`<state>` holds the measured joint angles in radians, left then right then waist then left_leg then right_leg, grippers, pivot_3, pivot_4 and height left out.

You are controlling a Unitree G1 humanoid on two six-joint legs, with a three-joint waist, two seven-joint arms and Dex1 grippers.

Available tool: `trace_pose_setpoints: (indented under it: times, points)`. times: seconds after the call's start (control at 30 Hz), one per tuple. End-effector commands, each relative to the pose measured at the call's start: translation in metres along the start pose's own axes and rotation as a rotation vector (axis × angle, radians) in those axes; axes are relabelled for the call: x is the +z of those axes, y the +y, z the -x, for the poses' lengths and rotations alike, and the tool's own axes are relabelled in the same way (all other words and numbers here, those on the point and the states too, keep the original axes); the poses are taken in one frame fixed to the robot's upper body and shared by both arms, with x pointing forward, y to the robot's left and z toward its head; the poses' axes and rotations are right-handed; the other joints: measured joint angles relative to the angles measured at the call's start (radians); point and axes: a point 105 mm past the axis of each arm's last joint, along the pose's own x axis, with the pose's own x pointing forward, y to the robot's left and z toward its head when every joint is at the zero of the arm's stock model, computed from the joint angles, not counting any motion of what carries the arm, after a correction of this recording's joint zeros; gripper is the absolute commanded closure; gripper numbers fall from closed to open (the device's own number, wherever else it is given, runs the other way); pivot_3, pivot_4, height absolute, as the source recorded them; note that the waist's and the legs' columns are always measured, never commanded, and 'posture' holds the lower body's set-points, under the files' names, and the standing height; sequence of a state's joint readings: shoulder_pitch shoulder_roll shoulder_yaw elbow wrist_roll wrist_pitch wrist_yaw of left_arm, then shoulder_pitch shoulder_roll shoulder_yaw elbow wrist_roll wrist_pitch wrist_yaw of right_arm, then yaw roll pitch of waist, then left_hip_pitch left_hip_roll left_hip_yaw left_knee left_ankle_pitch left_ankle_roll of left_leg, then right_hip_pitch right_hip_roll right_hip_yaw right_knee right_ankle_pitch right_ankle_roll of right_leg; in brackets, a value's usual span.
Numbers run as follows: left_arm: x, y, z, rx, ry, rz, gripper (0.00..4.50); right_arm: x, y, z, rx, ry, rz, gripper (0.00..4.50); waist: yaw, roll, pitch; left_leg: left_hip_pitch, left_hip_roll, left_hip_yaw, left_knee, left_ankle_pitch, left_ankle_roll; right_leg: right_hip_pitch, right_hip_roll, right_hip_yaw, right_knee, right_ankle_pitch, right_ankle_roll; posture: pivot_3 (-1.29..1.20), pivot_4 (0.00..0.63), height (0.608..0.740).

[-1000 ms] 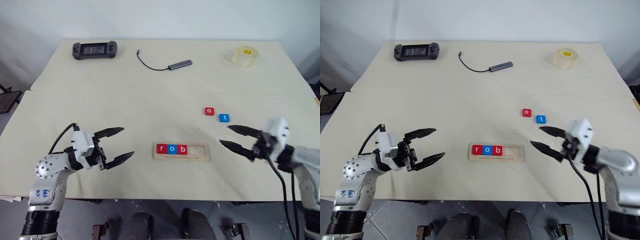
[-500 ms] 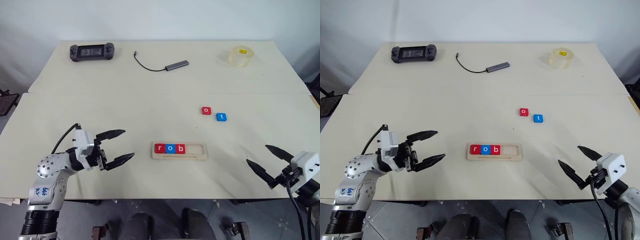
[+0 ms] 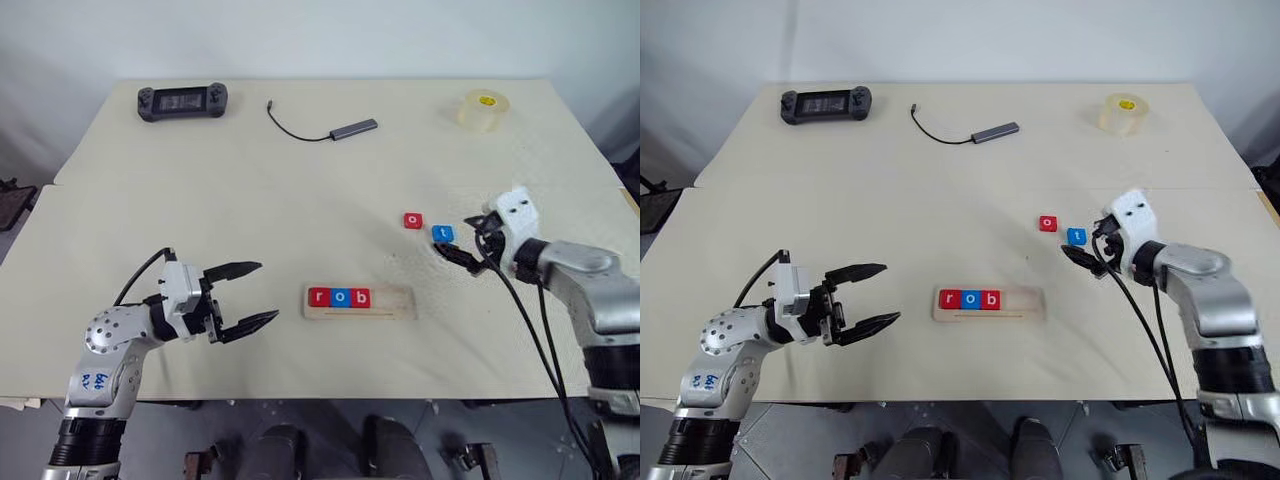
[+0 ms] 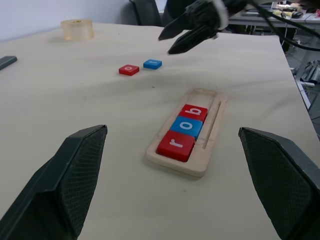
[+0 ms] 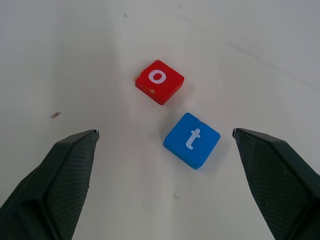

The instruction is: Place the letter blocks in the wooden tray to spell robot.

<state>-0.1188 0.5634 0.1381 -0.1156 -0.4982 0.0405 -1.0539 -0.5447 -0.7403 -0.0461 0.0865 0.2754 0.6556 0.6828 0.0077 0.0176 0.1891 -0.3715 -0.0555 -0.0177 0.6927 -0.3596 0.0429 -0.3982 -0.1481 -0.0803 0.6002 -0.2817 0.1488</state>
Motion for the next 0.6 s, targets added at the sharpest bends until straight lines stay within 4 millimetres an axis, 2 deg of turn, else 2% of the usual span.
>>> trace_pose_setpoints:
  times: [0.03, 0.17, 0.3, 0.6]
  points:
    - [0.010, -0.003, 0.000, 0.004, -0.018, -0.054, 0.00, 0.005, -0.013, 0.002, -0.061, 0.005, 0.009, 0.01, 0.003, 0.000, 0.000, 0.000, 0.000, 0.000, 0.000, 0.000, 0.000, 0.000, 0.000, 0.000, 0.000, 0.000, 0.000, 0.00, 0.150, 0.740]
    - [0.009, -0.006, 0.003, 0.022, -0.012, -0.051, 0.00, 0.027, 0.004, -0.012, -0.010, -0.011, -0.061, 0.01, -0.007, 0.000, 0.000, 0.000, 0.000, 0.001, -0.002, 0.000, 0.000, 0.000, 0.000, 0.000, -0.003, 0.000, 0.001, 0.00, 0.150, 0.740]
    - [0.010, -0.007, 0.002, 0.023, -0.016, -0.050, 0.00, 0.038, 0.019, -0.029, 0.010, 0.009, -0.153, 0.01, -0.012, 0.000, 0.000, 0.001, 0.003, 0.001, -0.001, 0.000, -0.001, 0.000, 0.002, 0.000, -0.002, 0.000, 0.001, 0.00, 0.150, 0.740]
    - [0.009, -0.008, -0.003, 0.021, -0.025, -0.049, 0.00, 0.032, 0.017, -0.059, -0.153, 0.087, -0.239, 0.01, -0.010, 0.000, 0.000, 0.001, 0.000, 0.000, -0.001, 0.000, 0.000, 0.000, 0.001, 0.001, 0.001, 0.000, 0.001, 0.00, 0.150, 0.740]
